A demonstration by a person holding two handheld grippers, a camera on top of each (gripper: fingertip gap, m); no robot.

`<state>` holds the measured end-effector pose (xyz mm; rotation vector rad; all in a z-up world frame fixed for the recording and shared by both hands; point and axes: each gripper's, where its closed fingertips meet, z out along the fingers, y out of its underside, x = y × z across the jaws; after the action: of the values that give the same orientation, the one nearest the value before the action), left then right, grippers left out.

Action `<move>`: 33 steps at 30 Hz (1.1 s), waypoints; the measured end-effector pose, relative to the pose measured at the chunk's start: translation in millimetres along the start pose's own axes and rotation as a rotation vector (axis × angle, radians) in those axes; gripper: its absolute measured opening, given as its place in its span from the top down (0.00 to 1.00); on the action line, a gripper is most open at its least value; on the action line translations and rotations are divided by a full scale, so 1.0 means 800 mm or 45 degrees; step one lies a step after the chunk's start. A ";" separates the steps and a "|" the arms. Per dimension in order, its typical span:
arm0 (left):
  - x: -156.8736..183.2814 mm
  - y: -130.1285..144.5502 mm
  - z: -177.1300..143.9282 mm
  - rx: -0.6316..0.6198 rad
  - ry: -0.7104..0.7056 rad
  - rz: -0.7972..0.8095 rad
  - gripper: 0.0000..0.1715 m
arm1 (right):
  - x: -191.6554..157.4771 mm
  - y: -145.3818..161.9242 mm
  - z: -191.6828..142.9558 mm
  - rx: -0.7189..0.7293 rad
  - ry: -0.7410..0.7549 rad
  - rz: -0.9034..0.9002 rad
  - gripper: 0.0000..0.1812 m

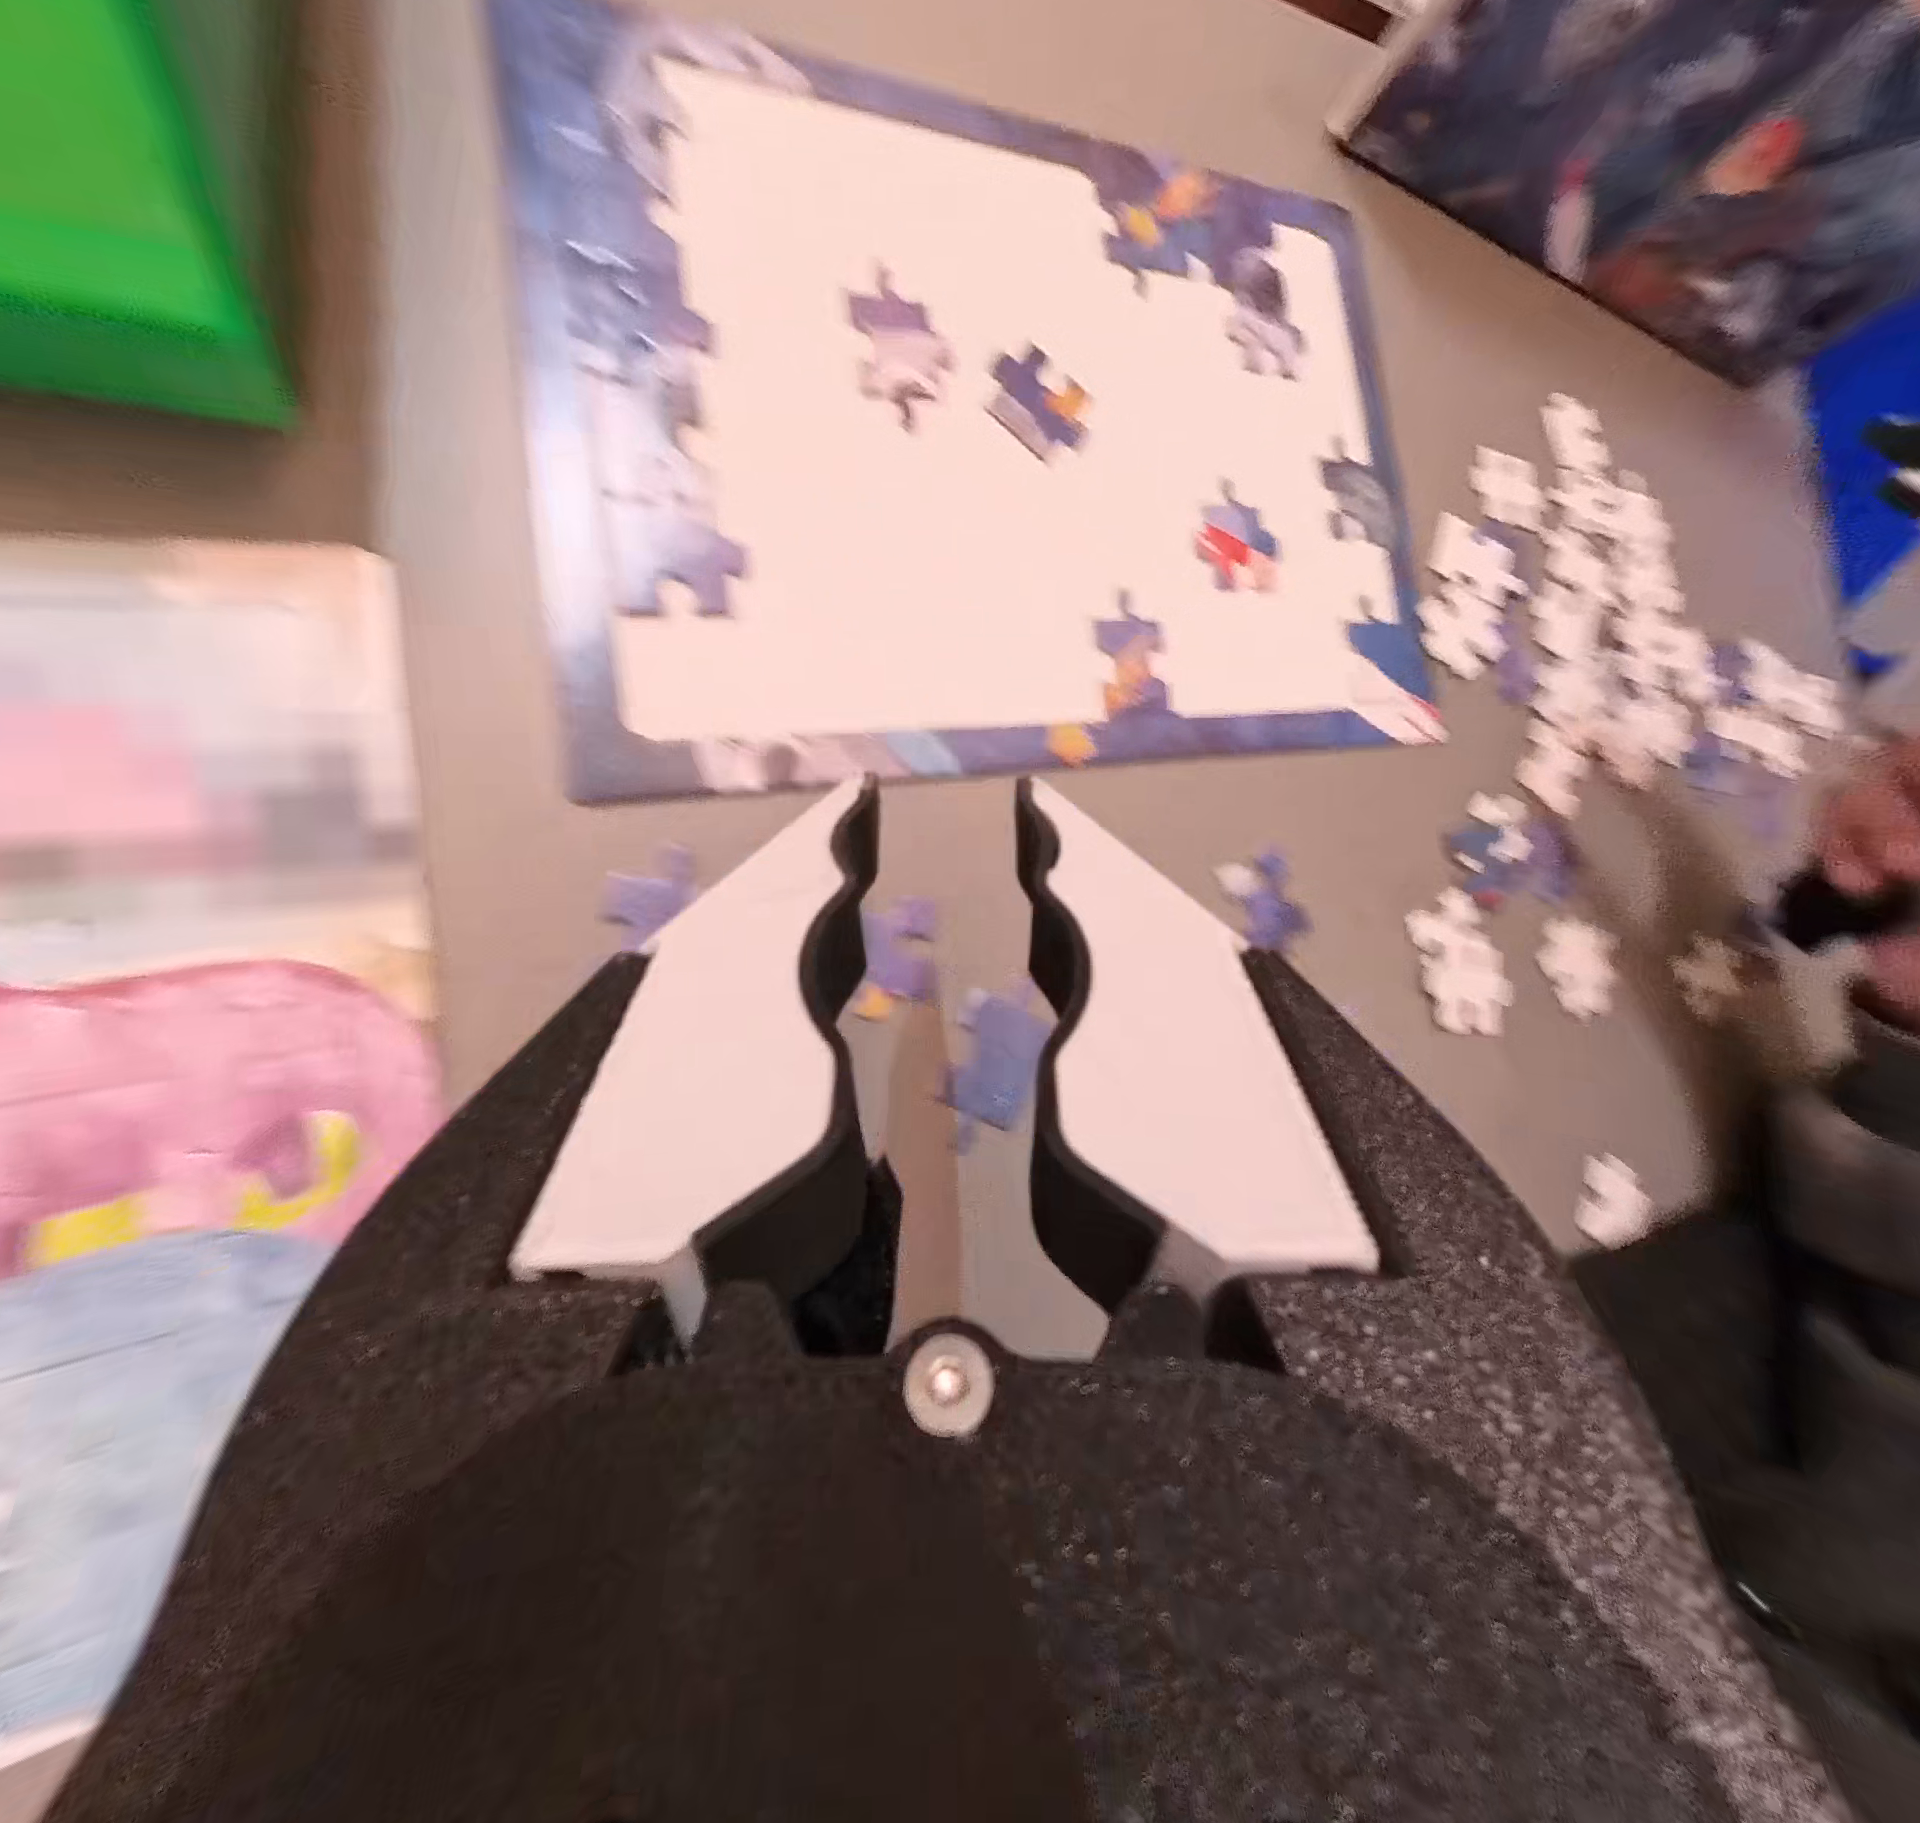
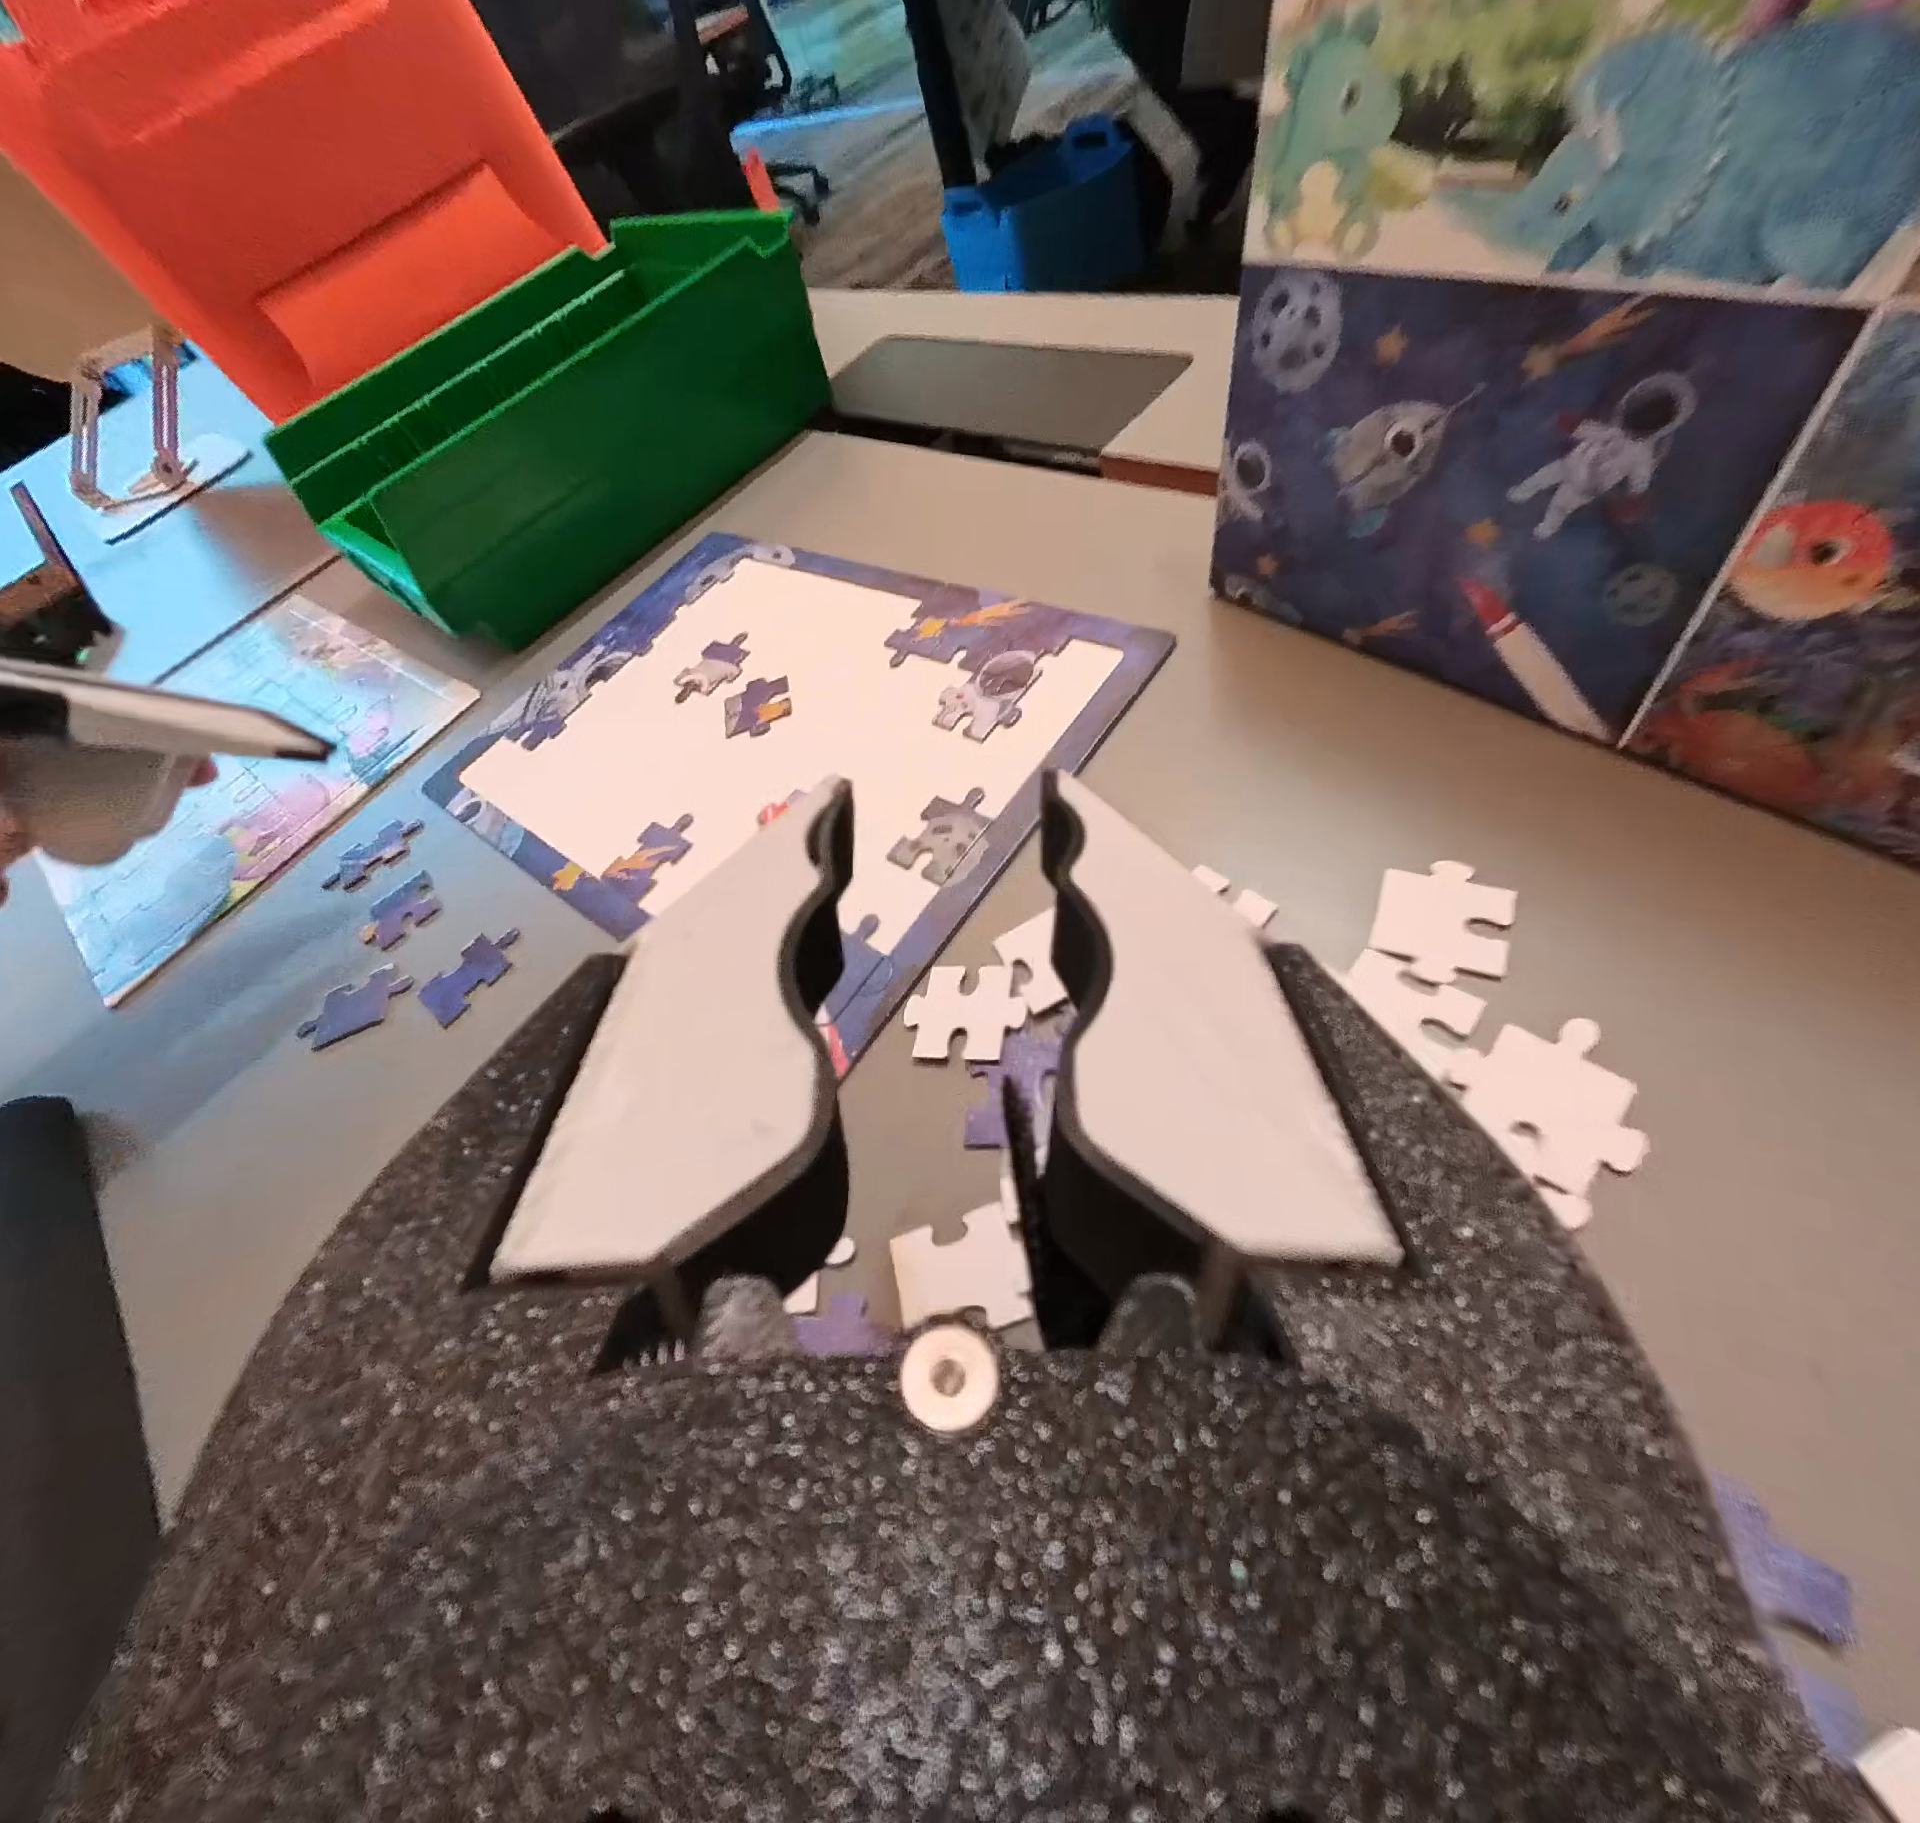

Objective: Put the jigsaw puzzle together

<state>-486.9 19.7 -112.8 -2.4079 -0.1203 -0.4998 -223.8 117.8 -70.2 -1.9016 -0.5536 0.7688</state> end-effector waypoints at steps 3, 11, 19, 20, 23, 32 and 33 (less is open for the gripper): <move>0.037 0.027 0.003 -0.104 0.138 0.056 0.80 | 0.007 -0.007 -0.027 0.019 0.043 -0.059 0.73; 0.110 0.057 0.005 -0.107 0.392 0.340 0.80 | 0.009 0.105 -0.130 -0.363 0.081 -0.339 0.73; 0.152 0.086 0.029 -0.172 0.475 0.545 0.81 | 0.037 0.187 -0.232 -0.610 0.284 -0.183 0.79; 0.159 0.087 0.033 -0.177 0.484 0.571 0.82 | 0.042 0.191 -0.243 -0.626 0.300 -0.179 0.80; 0.194 0.102 0.040 -0.203 0.584 0.691 0.85 | 0.034 0.203 -0.267 -0.676 0.219 -0.171 0.82; 0.325 0.215 0.046 -0.461 1.124 1.166 1.00 | -0.008 0.248 -0.306 -0.956 -0.105 -0.173 1.00; 0.333 0.224 0.047 -0.486 1.152 1.179 1.00 | -0.004 0.251 -0.304 -0.971 -0.096 -0.174 1.00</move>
<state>-190.9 -106.4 -143.7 -2.0094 1.4906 -1.1217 -42.4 -119.8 -171.9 -2.4901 -1.1294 0.5788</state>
